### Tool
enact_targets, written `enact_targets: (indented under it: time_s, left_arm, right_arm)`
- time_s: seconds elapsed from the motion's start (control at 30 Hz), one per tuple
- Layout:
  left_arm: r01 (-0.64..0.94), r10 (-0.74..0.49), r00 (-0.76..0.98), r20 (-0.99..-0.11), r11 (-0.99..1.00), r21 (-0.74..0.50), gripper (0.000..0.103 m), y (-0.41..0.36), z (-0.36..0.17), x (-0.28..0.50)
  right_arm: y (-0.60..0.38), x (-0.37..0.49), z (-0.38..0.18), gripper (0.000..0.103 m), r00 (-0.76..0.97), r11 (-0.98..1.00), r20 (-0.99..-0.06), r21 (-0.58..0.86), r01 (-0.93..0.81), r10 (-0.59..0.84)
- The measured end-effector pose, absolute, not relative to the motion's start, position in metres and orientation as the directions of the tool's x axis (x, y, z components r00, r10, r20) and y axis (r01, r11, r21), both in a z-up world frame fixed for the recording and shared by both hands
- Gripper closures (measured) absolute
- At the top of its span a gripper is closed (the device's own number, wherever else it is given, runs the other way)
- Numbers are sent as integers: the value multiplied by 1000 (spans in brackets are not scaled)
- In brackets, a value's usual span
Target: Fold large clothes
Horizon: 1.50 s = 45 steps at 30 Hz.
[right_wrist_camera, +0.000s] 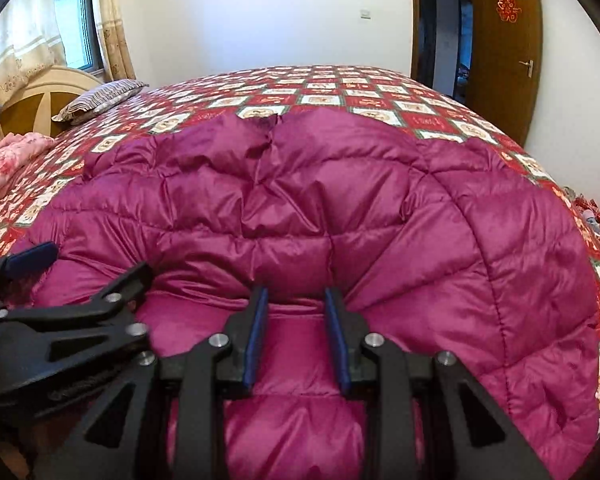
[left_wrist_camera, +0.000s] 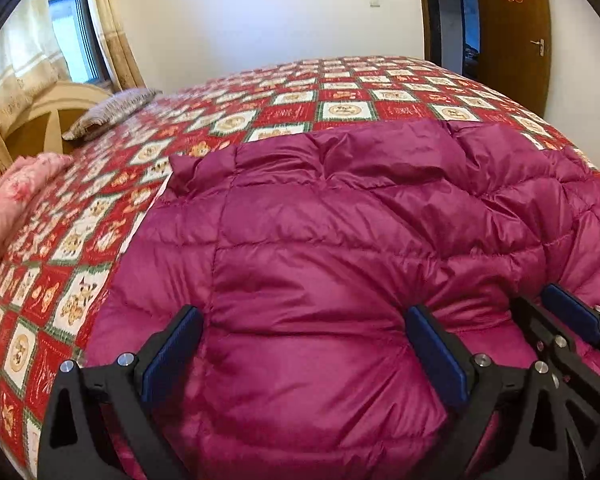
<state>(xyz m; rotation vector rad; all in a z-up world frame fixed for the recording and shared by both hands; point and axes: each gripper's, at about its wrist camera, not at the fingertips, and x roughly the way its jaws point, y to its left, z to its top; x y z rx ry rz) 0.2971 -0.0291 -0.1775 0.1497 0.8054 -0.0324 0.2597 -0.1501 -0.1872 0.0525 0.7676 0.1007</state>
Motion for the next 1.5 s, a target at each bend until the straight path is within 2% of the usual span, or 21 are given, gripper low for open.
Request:
enact_targets:
  time_s: [0.1,0.2,0.33,0.43,0.5,0.63,0.73,0.8,0.83,0.9,0.93,1.0,1.13,1.27,1.5]
  left_arm:
    - [79,-39,712,-701,997,24,1,4,-155,274]
    - [12,0,758,-652,1000,14,1,40,-143,253]
    - [-81,20,739,-673,995,-59,1,79,-155,248]
    - [-115,-67,704,-707,972,-207,1,96,-174,241]
    - [-87,-158,680,-716,953,-292,1,93,-186,238]
    - [-71,-163,693,-703,954,-291,1,82,-192,234]
    - [-51,-200,697,-689,944,-326,1,77,-192,236]
    - [-47,-243,702,-669,922,-384,10,76,-189,235]
    - [-36,-262,702,-662,916,-400,29,76,-187,235]
    - [-12,-286,696,-659,913,-409,46,73,-181,236]
    - [-2,-287,699,-654,915,-403,58,71,-178,239]
    - [32,-287,717,-635,924,-382,72,63,-164,239]
    - [117,-302,761,-574,934,-337,78,46,-132,236]
    - [235,-343,787,-513,935,-265,79,17,-99,233]
    - [410,-400,776,-488,907,-91,79,-53,-70,218]
  right_arm:
    - [-149,258,-179,72,704,996,-704,58,-73,93]
    - [-149,236,-156,72,749,990,-649,109,-85,136]
    - [-130,216,-141,74,772,981,-605,120,-153,194]
    - [-121,222,-167,77,715,977,-666,157,-145,213]
    - [-120,222,-179,78,711,978,-672,165,-129,207]
    - [-118,226,-183,78,705,979,-679,155,-135,204]
    - [-123,227,-184,78,701,970,-673,205,-130,236]
    - [-126,226,-185,78,701,967,-670,219,-127,244]
    - [-126,226,-185,78,701,968,-670,219,-127,243]
    - [-125,225,-185,78,703,968,-669,216,-126,240]
    - [-125,224,-186,78,704,968,-668,217,-124,240]
    - [-126,224,-186,79,704,966,-665,230,-122,247]
    - [-140,227,-189,79,686,938,-658,330,-110,312]
    - [-161,231,-194,79,656,864,-625,496,-84,422]
    - [-192,235,-191,80,621,750,-562,658,-64,546]
